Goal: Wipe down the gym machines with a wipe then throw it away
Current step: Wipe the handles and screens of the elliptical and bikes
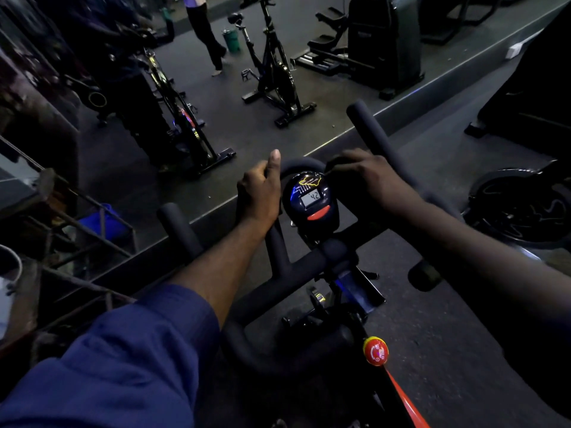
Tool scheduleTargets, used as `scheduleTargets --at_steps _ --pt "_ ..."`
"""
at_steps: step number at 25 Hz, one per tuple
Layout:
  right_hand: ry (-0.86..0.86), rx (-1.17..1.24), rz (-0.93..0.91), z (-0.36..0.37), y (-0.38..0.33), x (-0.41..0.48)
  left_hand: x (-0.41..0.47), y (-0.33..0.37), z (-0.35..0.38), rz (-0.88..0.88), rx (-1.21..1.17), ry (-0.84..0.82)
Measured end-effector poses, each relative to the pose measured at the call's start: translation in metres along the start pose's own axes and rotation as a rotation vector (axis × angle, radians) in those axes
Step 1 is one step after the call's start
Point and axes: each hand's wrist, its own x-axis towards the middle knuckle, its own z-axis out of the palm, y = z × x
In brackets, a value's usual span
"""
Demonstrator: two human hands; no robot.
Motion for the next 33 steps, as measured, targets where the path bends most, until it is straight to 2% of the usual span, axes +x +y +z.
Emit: scheduleTargets --at_steps 5,8,10,12,15,18,20,22,24,26,27,30,31,33 --pt "0.083 -0.067 0.198 0.007 -0.032 -0.081 0.0 0.003 -0.001 -0.018 -0.002 -0.012" --pt "0.247 -0.061 0.547 0.034 -0.057 -0.108 -0.012 0.004 -0.003 -0.002 -0.028 0.004" --pt "0.351 -0.035 0.673 0.053 -0.079 -0.114 -0.026 0.001 -0.004 0.0 -0.107 -0.008" --pt "0.37 0.018 0.639 0.067 -0.104 -0.125 -0.041 -0.01 -0.01 -0.024 -0.167 -0.083" --pt "0.261 0.039 0.447 0.058 -0.121 -0.136 -0.069 -0.028 -0.02 -0.096 -0.216 -0.248" --pt "0.49 -0.052 0.667 0.053 -0.118 -0.115 -0.095 -0.033 -0.037 -0.143 -0.117 -0.415" --pt "0.413 -0.06 0.668 0.068 -0.13 -0.105 -0.102 -0.041 -0.052 -0.113 -0.028 -0.521" --pt "0.27 -0.061 0.52 0.081 -0.145 -0.106 -0.105 -0.052 -0.061 -0.048 0.075 -0.591" --pt "0.298 -0.101 0.519 0.08 -0.151 -0.102 -0.11 -0.063 -0.071 0.037 0.168 -0.632" --pt "0.414 -0.169 0.672 0.077 -0.15 -0.094 -0.114 -0.063 -0.073 0.095 0.204 -0.645" --pt "0.392 -0.186 0.7 0.08 -0.155 -0.091 -0.117 -0.062 -0.077 0.121 0.207 -0.638" --pt "0.168 -0.178 0.513 0.079 -0.169 -0.088 -0.117 -0.059 -0.08 0.158 0.198 -0.631" --pt "0.152 -0.157 0.497 0.073 -0.17 -0.085 -0.119 -0.058 -0.082 0.171 0.205 -0.629" --pt "0.243 -0.173 0.546 0.073 -0.171 -0.08 -0.118 -0.059 -0.084 0.173 0.21 -0.623"
